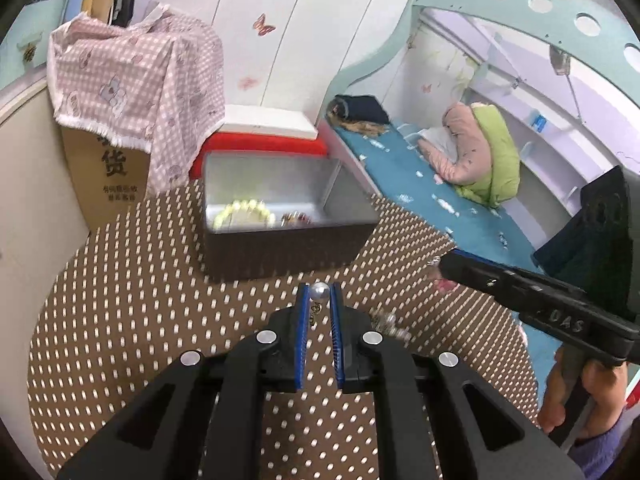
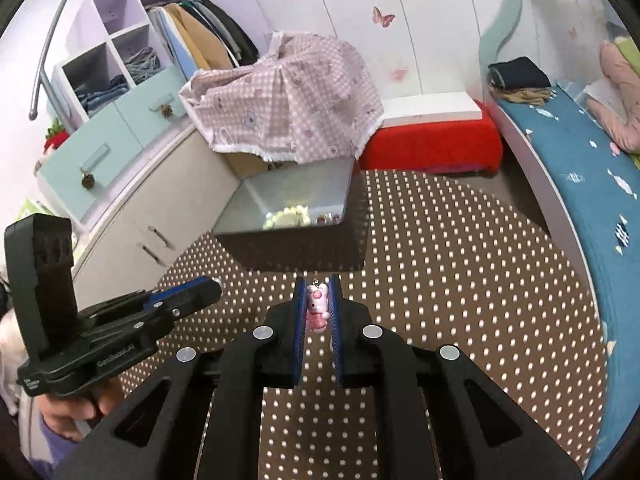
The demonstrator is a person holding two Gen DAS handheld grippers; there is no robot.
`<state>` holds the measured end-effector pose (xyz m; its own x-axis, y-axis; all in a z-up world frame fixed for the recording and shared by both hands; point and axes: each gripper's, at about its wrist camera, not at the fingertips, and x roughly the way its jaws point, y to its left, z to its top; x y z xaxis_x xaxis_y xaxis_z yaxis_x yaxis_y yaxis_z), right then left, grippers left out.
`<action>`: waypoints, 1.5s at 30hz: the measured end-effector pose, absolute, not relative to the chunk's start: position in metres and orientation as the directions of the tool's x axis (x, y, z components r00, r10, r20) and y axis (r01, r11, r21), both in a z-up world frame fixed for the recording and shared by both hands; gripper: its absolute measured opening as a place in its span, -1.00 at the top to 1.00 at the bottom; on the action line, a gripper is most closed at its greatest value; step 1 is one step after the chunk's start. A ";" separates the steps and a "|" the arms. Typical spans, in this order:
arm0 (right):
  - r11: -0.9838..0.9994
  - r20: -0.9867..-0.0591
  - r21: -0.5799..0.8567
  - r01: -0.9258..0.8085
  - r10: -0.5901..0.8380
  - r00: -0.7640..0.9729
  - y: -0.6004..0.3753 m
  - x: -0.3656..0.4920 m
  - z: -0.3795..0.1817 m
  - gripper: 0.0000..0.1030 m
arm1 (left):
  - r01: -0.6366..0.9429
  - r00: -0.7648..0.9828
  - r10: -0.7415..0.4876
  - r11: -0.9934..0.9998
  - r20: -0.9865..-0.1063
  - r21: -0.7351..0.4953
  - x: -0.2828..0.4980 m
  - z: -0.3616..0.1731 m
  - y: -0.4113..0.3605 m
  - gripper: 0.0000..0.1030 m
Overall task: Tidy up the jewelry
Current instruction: 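Lower both held charms into the metal box and open both grippers, then close the right gripper on the silver pearl charm cluster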
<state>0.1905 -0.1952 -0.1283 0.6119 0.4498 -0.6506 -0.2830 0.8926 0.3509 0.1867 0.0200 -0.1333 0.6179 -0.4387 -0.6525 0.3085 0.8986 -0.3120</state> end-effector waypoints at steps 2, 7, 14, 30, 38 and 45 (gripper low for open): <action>0.893 -0.644 0.345 -0.289 0.449 0.620 -0.192 0.198 -0.121 0.77 | 0.333 0.619 -0.470 0.883 -0.629 -0.331 0.195 -0.120 0.020 0.83; 0.890 -0.629 0.347 -0.294 0.454 0.631 -0.182 0.231 -0.106 0.77 | 0.358 0.602 -0.527 0.849 -0.599 -0.388 0.231 -0.094 0.024 0.83; 0.902 -0.663 0.327 -0.282 0.431 0.612 -0.155 0.278 -0.111 0.77 | 0.254 0.547 -0.458 0.888 -0.701 -0.383 0.291 -0.110 0.029 0.83; 0.914 -0.727 0.305 -0.267 0.404 0.555 -0.133 0.300 -0.149 0.77 | 0.190 0.540 -0.360 0.933 -0.761 -0.306 0.301 -0.138 0.027 0.35; 0.905 -0.712 0.321 -0.279 0.425 0.559 -0.137 0.290 -0.143 0.73 | 0.181 0.572 -0.350 0.936 -0.742 -0.301 0.289 -0.127 0.030 0.05; 0.934 -0.686 0.251 -0.255 0.358 0.633 -0.159 0.257 -0.121 0.15 | 0.172 0.636 -0.331 0.941 -0.697 -0.290 0.263 -0.108 0.033 -0.21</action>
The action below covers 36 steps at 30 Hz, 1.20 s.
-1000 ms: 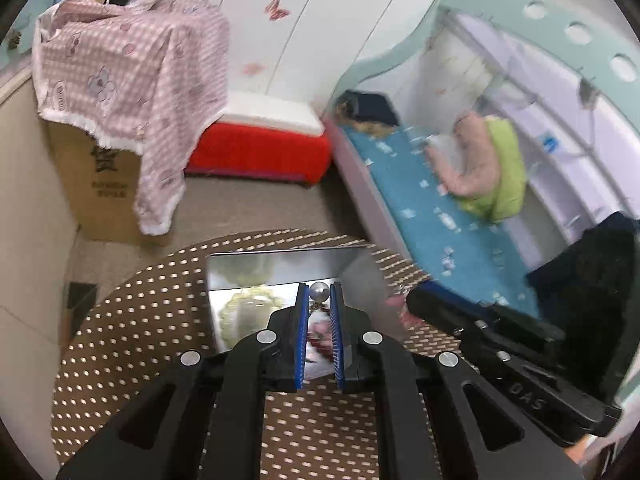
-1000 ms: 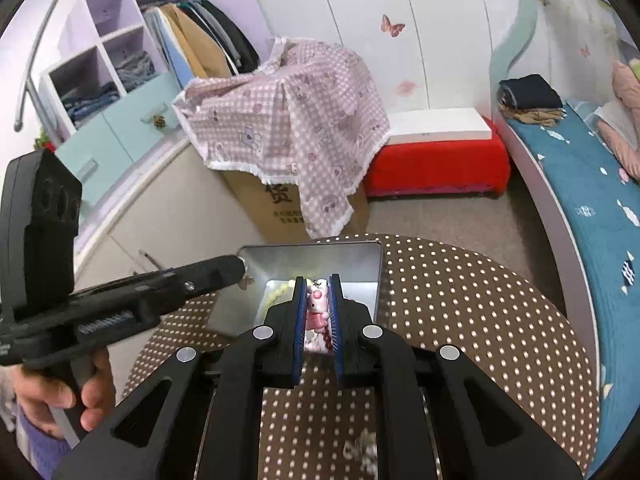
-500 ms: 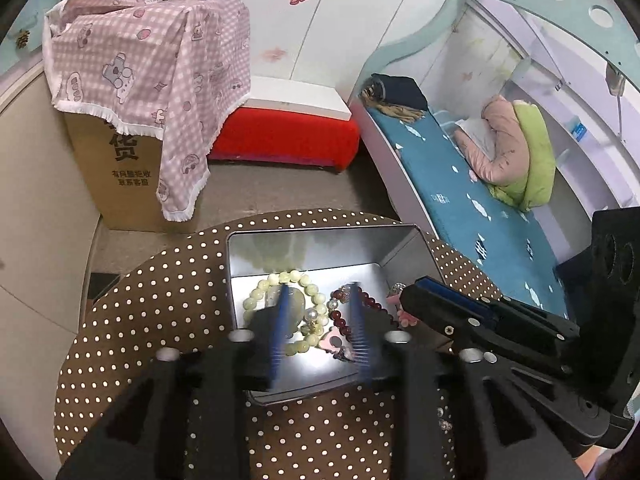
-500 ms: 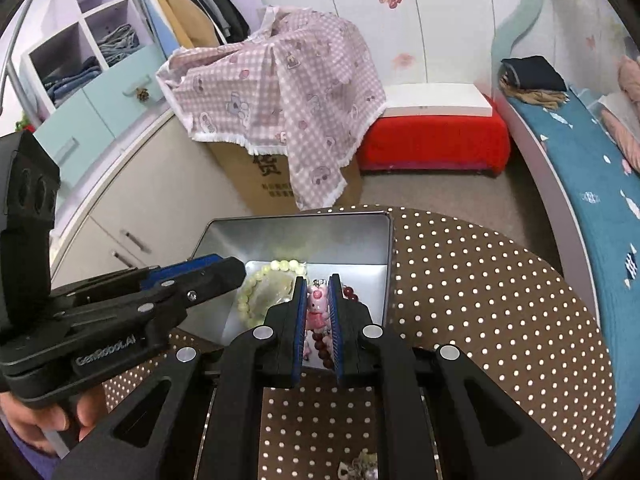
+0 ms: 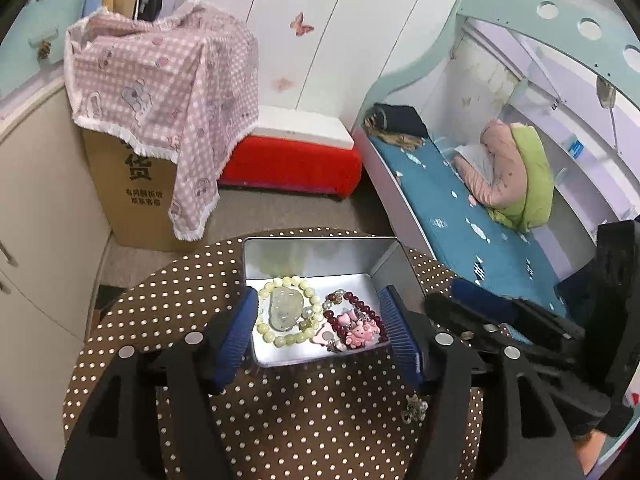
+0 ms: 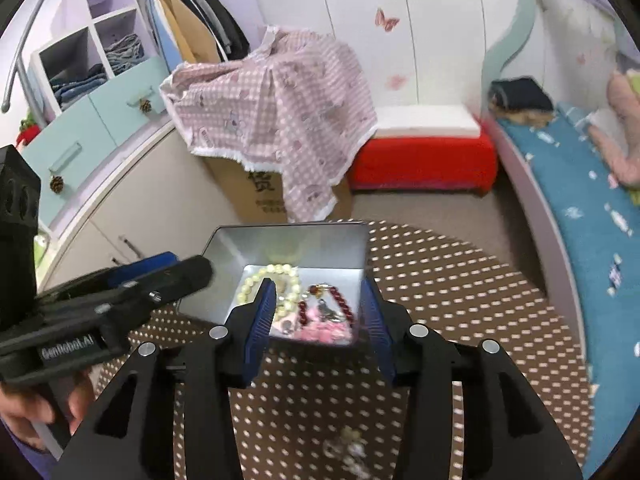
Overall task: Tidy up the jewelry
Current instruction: 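Close the right gripper on the silver pearl charm cluster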
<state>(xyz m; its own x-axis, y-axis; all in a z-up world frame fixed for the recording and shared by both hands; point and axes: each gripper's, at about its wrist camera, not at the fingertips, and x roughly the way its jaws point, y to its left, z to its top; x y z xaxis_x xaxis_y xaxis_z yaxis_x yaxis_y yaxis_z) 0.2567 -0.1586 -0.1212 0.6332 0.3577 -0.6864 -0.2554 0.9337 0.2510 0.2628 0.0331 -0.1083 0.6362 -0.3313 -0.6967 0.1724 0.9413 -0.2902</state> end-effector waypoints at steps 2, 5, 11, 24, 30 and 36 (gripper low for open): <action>0.938 -0.684 0.241 -0.248 0.346 0.642 -0.167 0.248 -0.119 0.14 | 0.168 0.656 -0.316 0.946 -0.685 -0.276 0.252 -0.106 0.033 -0.27; 0.949 -0.691 0.206 -0.238 0.313 0.652 -0.180 0.226 -0.122 0.14 | 0.164 0.679 -0.290 0.955 -0.675 -0.246 0.238 -0.105 0.032 -0.29; 0.953 -0.743 0.162 -0.257 0.290 0.603 -0.191 0.191 -0.156 0.14 | 0.155 0.694 -0.268 0.962 -0.668 -0.225 0.210 -0.112 0.031 -0.32; 0.937 -0.787 0.088 -0.338 0.274 0.553 -0.163 0.171 -0.203 0.14 | 0.139 0.651 -0.273 0.960 -0.708 -0.242 0.183 -0.144 0.026 -0.32; 0.936 -0.784 0.074 -0.345 0.268 0.559 -0.159 0.171 -0.205 0.52 | 0.129 0.633 -0.268 0.961 -0.726 -0.243 0.181 -0.153 0.025 -0.32; 0.929 -0.783 0.111 -0.352 0.300 0.545 -0.166 0.165 -0.203 0.81 | 0.137 0.624 -0.275 0.960 -0.732 -0.244 0.177 -0.156 0.016 -0.32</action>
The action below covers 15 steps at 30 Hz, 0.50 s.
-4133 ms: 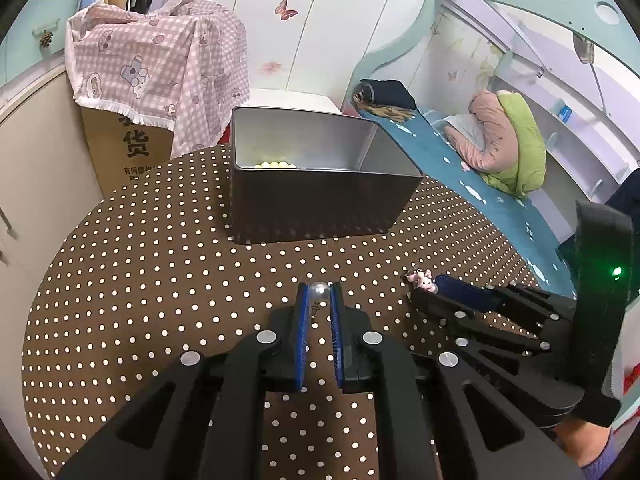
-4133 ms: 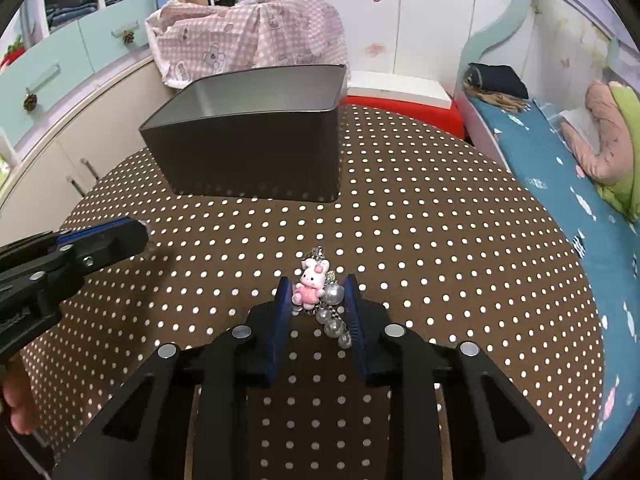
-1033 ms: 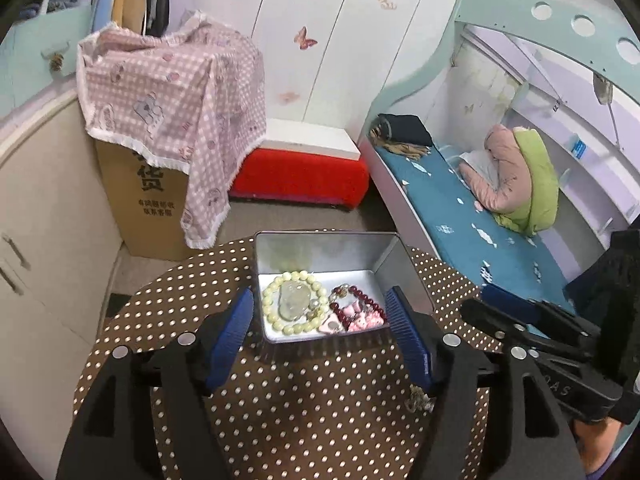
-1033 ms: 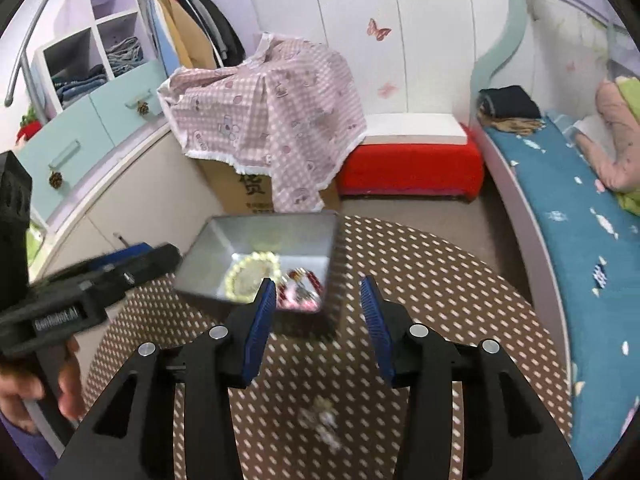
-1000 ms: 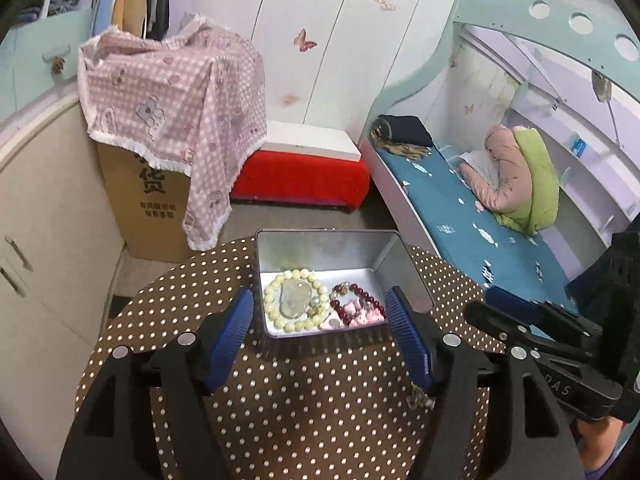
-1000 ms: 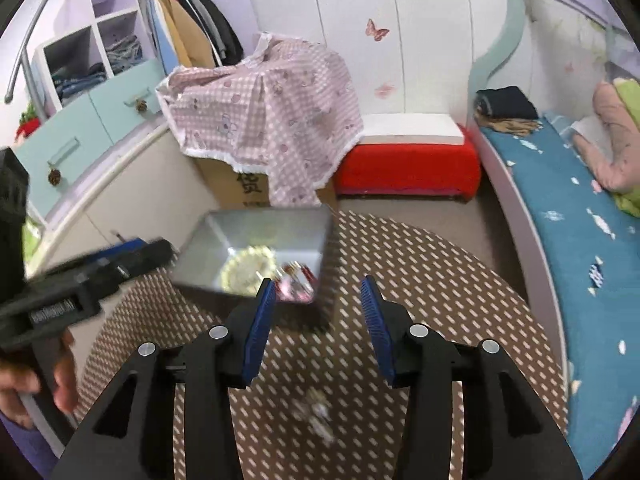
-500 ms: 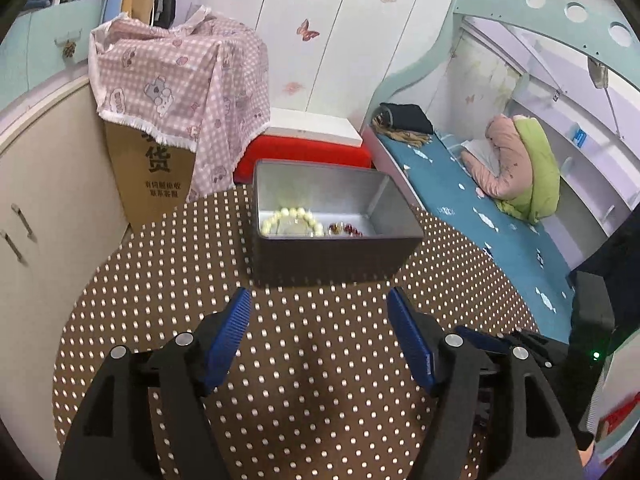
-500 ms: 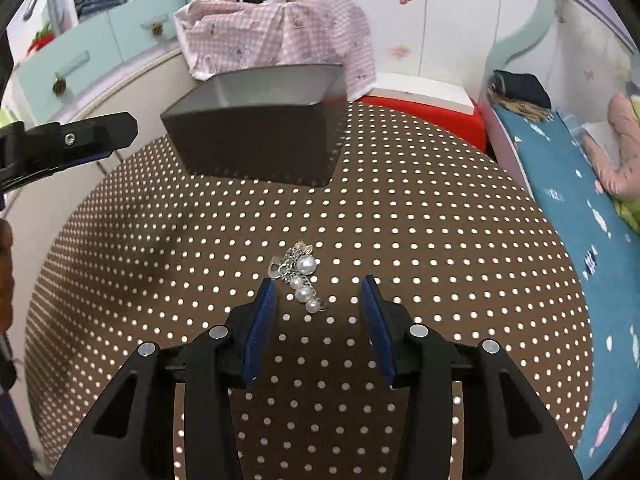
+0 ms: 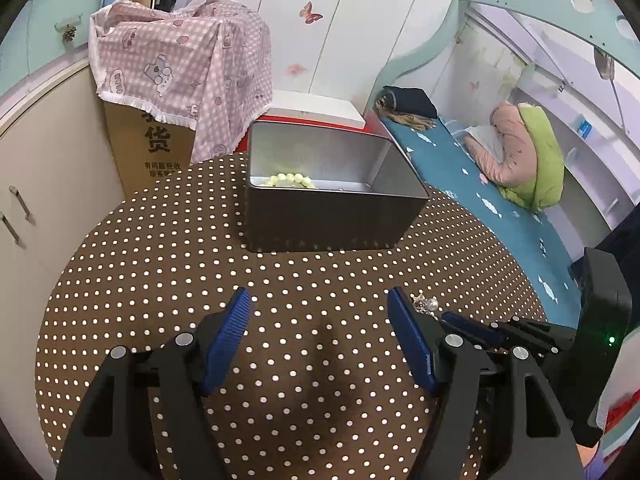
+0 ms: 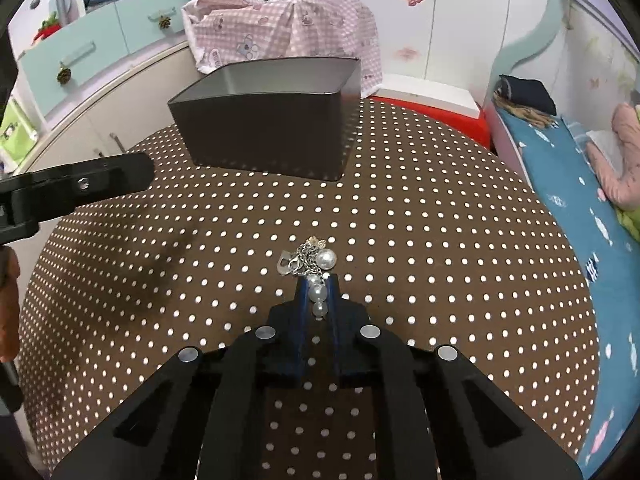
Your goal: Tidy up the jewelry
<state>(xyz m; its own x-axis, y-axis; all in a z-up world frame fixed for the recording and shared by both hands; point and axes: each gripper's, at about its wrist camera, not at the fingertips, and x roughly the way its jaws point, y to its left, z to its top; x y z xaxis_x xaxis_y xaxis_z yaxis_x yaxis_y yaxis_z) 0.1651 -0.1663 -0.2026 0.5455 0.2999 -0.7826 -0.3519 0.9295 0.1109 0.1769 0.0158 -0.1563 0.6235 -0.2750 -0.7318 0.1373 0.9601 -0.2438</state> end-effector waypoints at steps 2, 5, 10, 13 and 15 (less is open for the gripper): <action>0.927 -0.770 0.143 -0.346 0.324 0.550 -0.174 0.162 -0.199 0.81 | 0.138 0.619 -0.276 0.960 -0.735 -0.244 0.176 -0.157 0.012 -0.32; 0.926 -0.739 0.172 -0.335 0.346 0.578 -0.185 0.156 -0.182 0.81 | 0.145 0.616 -0.277 0.960 -0.738 -0.240 0.176 -0.158 0.007 -0.32; 0.923 -0.677 0.185 -0.337 0.368 0.637 -0.204 0.147 -0.143 0.81 | 0.152 0.609 -0.285 0.958 -0.741 -0.243 0.177 -0.159 -0.004 -0.32; 0.921 -0.648 0.201 -0.334 0.381 0.659 -0.214 0.144 -0.126 0.81 | 0.163 0.602 -0.288 0.957 -0.745 -0.238 0.178 -0.160 -0.013 -0.32; 0.921 -0.628 0.207 -0.329 0.383 0.678 -0.222 0.142 -0.116 0.81 | 0.171 0.597 -0.293 0.956 -0.746 -0.239 0.177 -0.161 -0.017 -0.32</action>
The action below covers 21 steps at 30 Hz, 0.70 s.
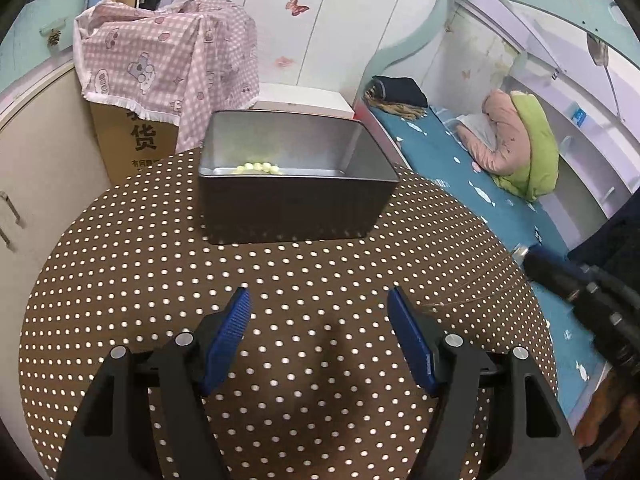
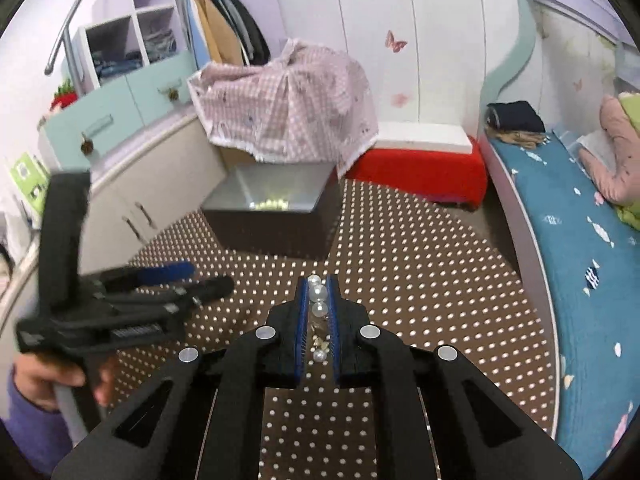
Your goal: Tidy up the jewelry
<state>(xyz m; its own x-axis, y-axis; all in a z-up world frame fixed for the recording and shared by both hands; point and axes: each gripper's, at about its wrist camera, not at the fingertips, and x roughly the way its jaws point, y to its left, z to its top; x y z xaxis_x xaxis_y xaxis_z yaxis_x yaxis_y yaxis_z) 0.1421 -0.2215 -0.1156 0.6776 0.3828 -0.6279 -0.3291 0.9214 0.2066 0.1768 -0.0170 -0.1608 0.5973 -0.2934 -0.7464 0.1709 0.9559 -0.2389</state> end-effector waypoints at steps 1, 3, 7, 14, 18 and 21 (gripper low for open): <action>0.922 -0.621 0.206 -0.327 0.381 0.685 -0.225 0.141 -0.111 0.81 | 0.177 0.592 -0.299 0.954 -0.748 -0.241 0.177 -0.161 -0.020 -0.32; 0.926 -0.600 0.205 -0.317 0.375 0.706 -0.232 0.136 -0.102 0.81 | 0.180 0.591 -0.301 0.953 -0.748 -0.242 0.176 -0.161 -0.023 -0.32; 0.931 -0.578 0.215 -0.294 0.364 0.730 -0.250 0.133 -0.088 0.80 | 0.213 0.574 -0.319 0.948 -0.754 -0.238 0.174 -0.165 -0.041 -0.32; 0.939 -0.600 0.243 -0.243 0.343 0.723 -0.270 0.135 -0.099 0.80 | 0.280 0.535 -0.345 0.934 -0.771 -0.224 0.165 -0.183 -0.089 -0.32; 0.938 -0.611 0.256 -0.232 0.343 0.714 -0.276 0.132 -0.110 0.80 | 0.298 0.535 -0.310 0.940 -0.786 -0.168 0.163 -0.193 -0.105 -0.32; 0.936 -0.612 0.265 -0.229 0.347 0.711 -0.280 0.130 -0.114 0.80 | 0.305 0.532 -0.295 0.941 -0.794 -0.146 0.163 -0.199 -0.110 -0.27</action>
